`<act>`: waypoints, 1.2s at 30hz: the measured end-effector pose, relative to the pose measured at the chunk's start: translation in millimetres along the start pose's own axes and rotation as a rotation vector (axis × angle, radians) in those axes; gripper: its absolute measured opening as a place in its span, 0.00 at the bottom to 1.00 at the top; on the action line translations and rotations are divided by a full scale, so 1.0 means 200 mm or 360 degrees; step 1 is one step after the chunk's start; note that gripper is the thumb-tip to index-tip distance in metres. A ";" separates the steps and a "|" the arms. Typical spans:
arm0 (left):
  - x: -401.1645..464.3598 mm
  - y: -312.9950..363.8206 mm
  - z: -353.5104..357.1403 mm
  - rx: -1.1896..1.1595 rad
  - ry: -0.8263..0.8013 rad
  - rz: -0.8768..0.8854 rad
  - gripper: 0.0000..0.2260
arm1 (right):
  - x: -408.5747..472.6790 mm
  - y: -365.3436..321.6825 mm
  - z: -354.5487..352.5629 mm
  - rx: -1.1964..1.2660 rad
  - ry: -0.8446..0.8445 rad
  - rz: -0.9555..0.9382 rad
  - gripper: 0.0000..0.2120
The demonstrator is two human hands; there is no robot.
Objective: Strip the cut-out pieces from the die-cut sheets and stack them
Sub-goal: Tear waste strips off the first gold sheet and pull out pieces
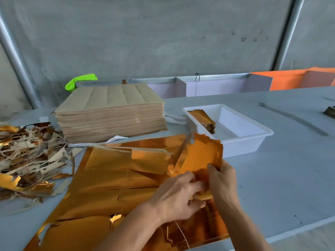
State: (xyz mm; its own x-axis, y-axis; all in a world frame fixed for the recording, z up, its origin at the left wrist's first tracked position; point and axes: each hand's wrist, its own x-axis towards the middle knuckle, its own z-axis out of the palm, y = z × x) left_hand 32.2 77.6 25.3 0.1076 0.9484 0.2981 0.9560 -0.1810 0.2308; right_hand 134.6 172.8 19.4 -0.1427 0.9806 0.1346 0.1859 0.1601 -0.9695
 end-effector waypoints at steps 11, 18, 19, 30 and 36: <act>0.08 -0.18 -0.08 -0.1242 -0.0298 -0.0877 0.18 | 0.04 -0.04 -0.07 -0.0277 0.0106 -0.0324 0.15; 0.21 -0.19 0.00 -0.0162 0.0353 -0.0977 0.24 | -0.01 -0.08 -0.10 -0.0211 -0.0238 -0.0430 0.06; 0.22 -0.21 0.01 -0.0161 0.0438 -0.0916 0.16 | -0.02 -0.08 -0.10 -0.0234 -0.0289 -0.0458 0.06; 0.27 -0.28 0.05 -0.0447 0.0408 -0.0903 0.17 | -0.02 -0.07 -0.13 0.0290 -0.0235 0.0015 0.09; 0.36 -0.22 0.19 -0.0109 0.0374 -0.0703 0.13 | -0.01 0.01 -0.16 0.0304 -0.0046 0.0350 0.12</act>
State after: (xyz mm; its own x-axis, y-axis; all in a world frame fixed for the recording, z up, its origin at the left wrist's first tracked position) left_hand 7.4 163.5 1.4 -0.3749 0.8555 0.3572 0.8756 0.2002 0.4396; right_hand 165.8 174.6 23.5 -0.1477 0.9853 -0.0864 0.0293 -0.0829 -0.9961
